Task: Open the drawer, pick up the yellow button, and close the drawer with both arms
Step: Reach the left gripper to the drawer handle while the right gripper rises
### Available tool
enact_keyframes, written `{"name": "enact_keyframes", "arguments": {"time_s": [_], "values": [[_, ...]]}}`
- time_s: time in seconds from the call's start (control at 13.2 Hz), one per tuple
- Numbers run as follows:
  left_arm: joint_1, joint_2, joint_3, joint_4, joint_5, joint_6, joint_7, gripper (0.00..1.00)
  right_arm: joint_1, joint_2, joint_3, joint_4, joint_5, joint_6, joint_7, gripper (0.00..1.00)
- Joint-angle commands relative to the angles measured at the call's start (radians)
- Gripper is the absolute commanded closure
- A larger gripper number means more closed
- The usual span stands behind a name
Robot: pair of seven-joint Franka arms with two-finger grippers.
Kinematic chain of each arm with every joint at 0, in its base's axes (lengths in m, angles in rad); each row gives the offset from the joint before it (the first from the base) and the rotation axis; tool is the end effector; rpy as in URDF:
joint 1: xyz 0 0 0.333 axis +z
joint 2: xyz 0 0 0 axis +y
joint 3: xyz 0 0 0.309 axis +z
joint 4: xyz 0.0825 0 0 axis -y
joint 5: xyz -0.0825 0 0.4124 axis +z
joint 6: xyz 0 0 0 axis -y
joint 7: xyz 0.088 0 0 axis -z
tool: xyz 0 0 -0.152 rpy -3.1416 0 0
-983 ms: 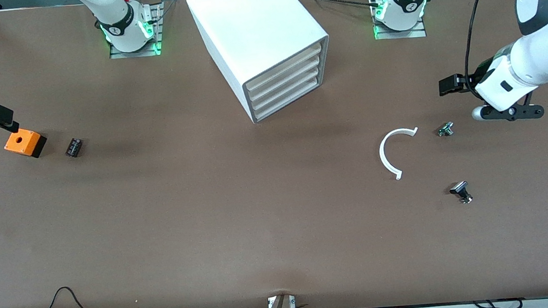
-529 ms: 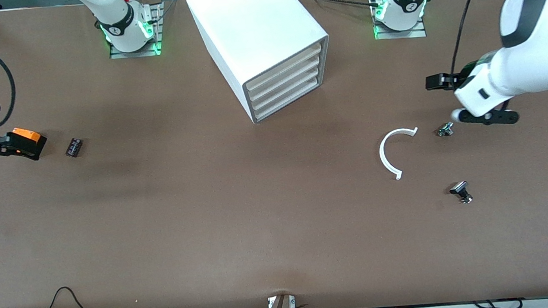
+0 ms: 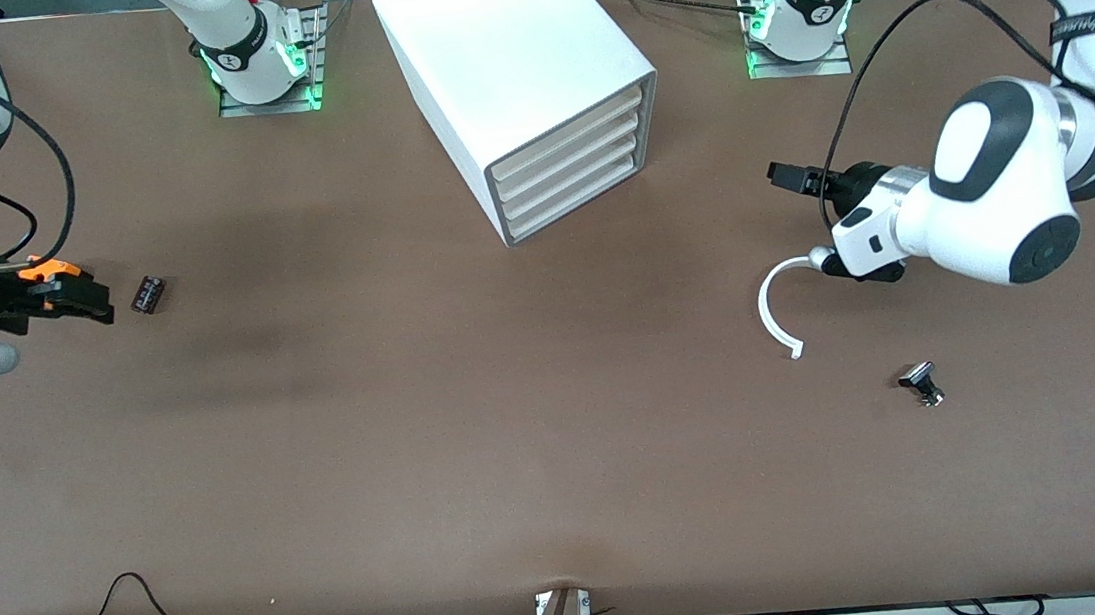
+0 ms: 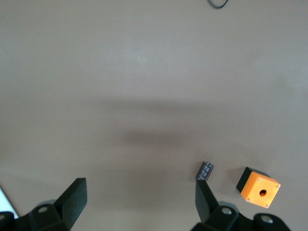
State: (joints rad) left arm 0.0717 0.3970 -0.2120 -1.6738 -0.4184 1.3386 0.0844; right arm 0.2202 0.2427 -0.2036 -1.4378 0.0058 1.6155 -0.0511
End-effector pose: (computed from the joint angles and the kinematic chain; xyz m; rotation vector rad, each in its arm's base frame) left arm 0.5550 -0.1401 0.3118 2.4738 -0.2238 -0.9656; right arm 0.6501 0.0233 0.4955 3.0962 0.1109 -0.0942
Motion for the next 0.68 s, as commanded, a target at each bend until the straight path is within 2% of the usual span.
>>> {"name": "enact_keyframes", "arguments": {"time_s": [0.0,0.23,0.45,0.6], "values": [[0.019,0.049,-0.001,-0.043,-0.167,-0.019,0.160,0.00,0.057,-0.008,-0.002,0.004,0.000,-0.023,0.005,0.00],[0.007,0.123,-0.001,-0.090,-0.316,-0.016,0.302,0.00,0.119,-0.006,-0.002,0.007,0.009,-0.012,0.017,0.00],[-0.019,0.152,-0.006,-0.210,-0.498,-0.003,0.451,0.01,0.119,-0.016,-0.004,0.010,0.071,-0.078,-0.002,0.00],[-0.023,0.144,-0.052,-0.260,-0.525,0.048,0.498,0.08,0.122,-0.017,-0.002,0.011,0.071,-0.112,-0.105,0.00]]}}
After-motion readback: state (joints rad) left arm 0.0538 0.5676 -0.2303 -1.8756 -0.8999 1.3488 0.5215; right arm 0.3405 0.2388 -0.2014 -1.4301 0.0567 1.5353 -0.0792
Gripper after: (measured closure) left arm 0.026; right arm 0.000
